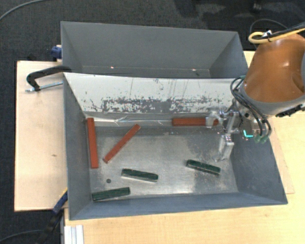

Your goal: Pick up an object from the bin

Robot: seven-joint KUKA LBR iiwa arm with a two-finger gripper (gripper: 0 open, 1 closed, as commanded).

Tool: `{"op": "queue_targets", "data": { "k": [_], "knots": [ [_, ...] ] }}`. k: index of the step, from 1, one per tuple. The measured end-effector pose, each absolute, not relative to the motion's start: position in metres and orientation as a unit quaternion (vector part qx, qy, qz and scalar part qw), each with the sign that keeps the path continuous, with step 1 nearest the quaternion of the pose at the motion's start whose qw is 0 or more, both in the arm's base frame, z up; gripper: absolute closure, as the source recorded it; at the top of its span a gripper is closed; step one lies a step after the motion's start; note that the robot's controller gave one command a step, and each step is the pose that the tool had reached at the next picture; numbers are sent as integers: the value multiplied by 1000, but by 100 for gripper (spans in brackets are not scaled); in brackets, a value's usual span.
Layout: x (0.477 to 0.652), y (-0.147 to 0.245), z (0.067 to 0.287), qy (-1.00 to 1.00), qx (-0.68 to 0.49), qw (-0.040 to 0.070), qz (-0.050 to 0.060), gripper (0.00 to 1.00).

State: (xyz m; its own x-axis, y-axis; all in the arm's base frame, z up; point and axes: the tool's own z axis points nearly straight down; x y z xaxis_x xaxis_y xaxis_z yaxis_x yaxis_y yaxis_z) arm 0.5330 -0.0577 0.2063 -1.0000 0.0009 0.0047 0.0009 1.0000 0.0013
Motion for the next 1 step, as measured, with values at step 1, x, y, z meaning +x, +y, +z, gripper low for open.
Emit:
{"op": "queue_targets", "data": {
  "k": [1],
  "knots": [
    [560, 1, 66, -1000, 3, 2, -2, 0]
  ]
}}
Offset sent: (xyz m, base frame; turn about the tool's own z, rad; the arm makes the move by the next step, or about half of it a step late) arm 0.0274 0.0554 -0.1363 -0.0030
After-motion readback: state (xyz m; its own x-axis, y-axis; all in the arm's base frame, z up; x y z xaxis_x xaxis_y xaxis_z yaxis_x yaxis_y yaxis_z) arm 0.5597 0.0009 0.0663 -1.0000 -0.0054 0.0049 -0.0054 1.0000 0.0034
